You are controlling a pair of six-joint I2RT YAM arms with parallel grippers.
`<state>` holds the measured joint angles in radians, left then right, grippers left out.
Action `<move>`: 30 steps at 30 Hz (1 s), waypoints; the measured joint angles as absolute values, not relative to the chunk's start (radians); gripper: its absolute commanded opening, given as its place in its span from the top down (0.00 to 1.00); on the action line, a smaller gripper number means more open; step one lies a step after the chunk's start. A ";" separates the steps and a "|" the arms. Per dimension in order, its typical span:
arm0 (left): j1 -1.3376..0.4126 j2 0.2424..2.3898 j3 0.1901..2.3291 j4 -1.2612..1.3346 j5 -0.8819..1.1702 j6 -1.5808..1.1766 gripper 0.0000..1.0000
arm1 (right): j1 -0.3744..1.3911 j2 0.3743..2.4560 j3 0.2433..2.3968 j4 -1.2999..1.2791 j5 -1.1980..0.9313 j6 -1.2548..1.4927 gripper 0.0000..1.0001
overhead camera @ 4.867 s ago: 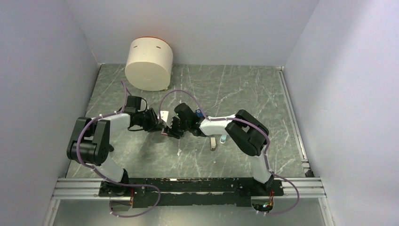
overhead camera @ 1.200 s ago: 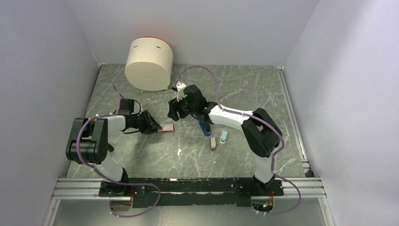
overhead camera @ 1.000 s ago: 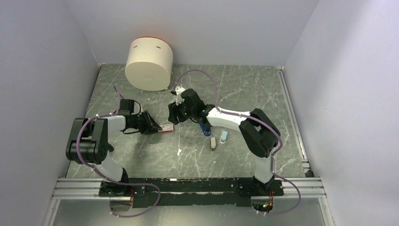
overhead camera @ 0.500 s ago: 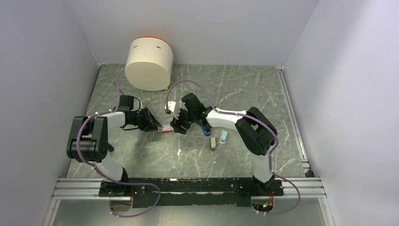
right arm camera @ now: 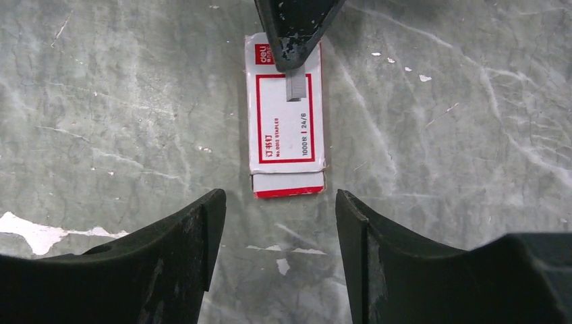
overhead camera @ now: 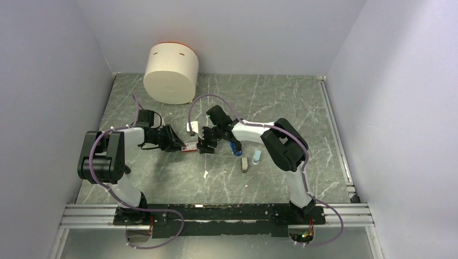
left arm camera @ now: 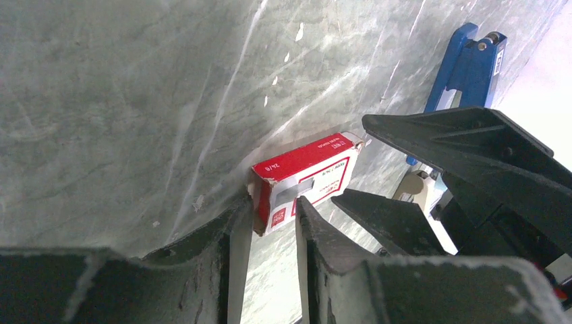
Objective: Load the staples into the stapler
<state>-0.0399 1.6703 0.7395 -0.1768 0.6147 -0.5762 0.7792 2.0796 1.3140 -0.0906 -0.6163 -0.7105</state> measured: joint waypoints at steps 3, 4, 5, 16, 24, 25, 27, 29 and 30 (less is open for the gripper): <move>-0.040 1.671 0.739 -0.177 0.616 -0.572 0.68 | 0.770 2.103 1.348 -0.116 -0.645 -0.738 0.38; -0.040 1.671 0.739 -0.177 0.616 -0.572 0.68 | 0.767 2.109 1.359 -0.128 -0.656 -0.748 0.40; -0.040 1.672 0.739 -0.177 0.616 -0.572 0.68 | 0.765 2.113 1.367 -0.138 -0.664 -0.757 0.41; -0.040 1.676 0.739 -0.174 0.630 -0.572 0.74 | 0.758 2.141 1.397 -0.168 -0.733 -0.776 0.49; -0.040 1.676 0.739 -0.178 0.627 -0.564 0.77 | 0.758 2.146 1.386 -0.107 -0.713 -0.732 0.56; -0.040 1.676 0.739 -0.178 0.624 -0.563 0.77 | 0.758 2.146 1.379 -0.092 -0.710 -0.725 0.57; -0.039 1.676 0.739 -0.180 0.618 -0.560 0.78 | 0.758 2.146 1.371 -0.070 -0.710 -0.718 0.58; -0.037 1.675 0.740 -0.185 0.614 -0.557 0.78 | 0.758 2.145 1.362 -0.049 -0.710 -0.714 0.59; -0.036 1.674 0.740 -0.187 0.614 -0.555 0.77 | 0.758 2.144 1.357 -0.041 -0.710 -0.714 0.59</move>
<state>-0.0360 1.6737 0.7399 -0.1875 0.6144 -0.5552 0.7582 2.1437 1.3567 -0.0410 -0.7105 -0.7136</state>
